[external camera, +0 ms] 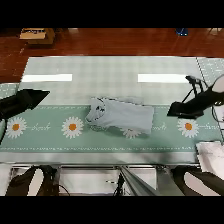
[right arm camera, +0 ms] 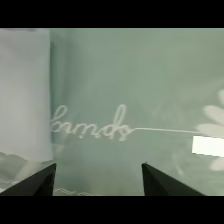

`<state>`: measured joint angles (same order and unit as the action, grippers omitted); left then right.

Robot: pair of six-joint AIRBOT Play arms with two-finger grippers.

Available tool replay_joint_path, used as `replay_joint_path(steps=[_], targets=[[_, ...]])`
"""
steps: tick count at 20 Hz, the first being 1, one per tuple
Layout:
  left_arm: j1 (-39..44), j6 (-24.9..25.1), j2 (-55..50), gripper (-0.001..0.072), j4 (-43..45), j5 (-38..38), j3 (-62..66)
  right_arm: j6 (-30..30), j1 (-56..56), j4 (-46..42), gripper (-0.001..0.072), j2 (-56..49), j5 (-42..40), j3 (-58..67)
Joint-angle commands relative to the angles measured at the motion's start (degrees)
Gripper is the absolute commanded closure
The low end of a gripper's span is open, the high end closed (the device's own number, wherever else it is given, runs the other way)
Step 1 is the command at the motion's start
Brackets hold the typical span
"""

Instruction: Fold the shirts.

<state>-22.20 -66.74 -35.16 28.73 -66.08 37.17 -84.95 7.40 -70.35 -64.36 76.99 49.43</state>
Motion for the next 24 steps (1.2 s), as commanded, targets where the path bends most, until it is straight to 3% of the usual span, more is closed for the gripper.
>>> replay_joint_path(steps=[1,5,10,11,12,13,14,16,18,21,24], targets=[[0.0,-1.2,0.0,0.069,1.4,0.0,0.0,6.3,3.0,21.0,0.011,2.6,-12.0,-13.4],[0.0,-2.1,0.0,0.0691,1.3,0.0,0.0,7.2,-3.5,29.4,0.0111,2.5,-26.9,-19.9],[0.0,-3.0,0.0,0.0691,1.3,-0.1,0.0,6.4,-10.9,32.0,0.0112,-5.7,-30.3,-20.4],[0.0,-3.1,0.0,0.069,1.3,-0.1,0.0,7.2,-12.3,33.7,0.0147,-7.4,-31.0,-20.3],[0.0,-3.1,0.0,0.0691,1.3,-0.1,0.0,9.1,-13.1,35.6,0.0288,-8.3,-31.3,-20.1],[0.0,-3.1,0.0,0.069,1.3,-0.1,0.0,12.0,-13.2,37.7,0.0582,-8.5,-31.0,-19.5],[0.0,-3.1,0.0,0.069,1.3,-0.1,0.0,14.2,-13.0,39.1,0.0681,-8.0,-29.4,-18.4],[0.0,-3.0,0.0,0.069,1.4,0.0,0.0,19.5,-11.7,38.9,0.0681,-4.9,-23.8,-14.4],[0.0,-3.0,0.0,0.069,1.4,0.1,0.0,18.3,-8.4,37.2,0.0681,1.0,-18.9,-8.8],[0.0,-1.2,-0.5,0.069,2.3,2.1,0.0,8.5,-1.1,31.3,0.0681,10.1,-14.8,0.1],[0.0,-1.3,-2.1,0.069,5.2,4.8,0.0,-0.1,8.6,16.5,0.0681,16.5,-5.3,9.4]])
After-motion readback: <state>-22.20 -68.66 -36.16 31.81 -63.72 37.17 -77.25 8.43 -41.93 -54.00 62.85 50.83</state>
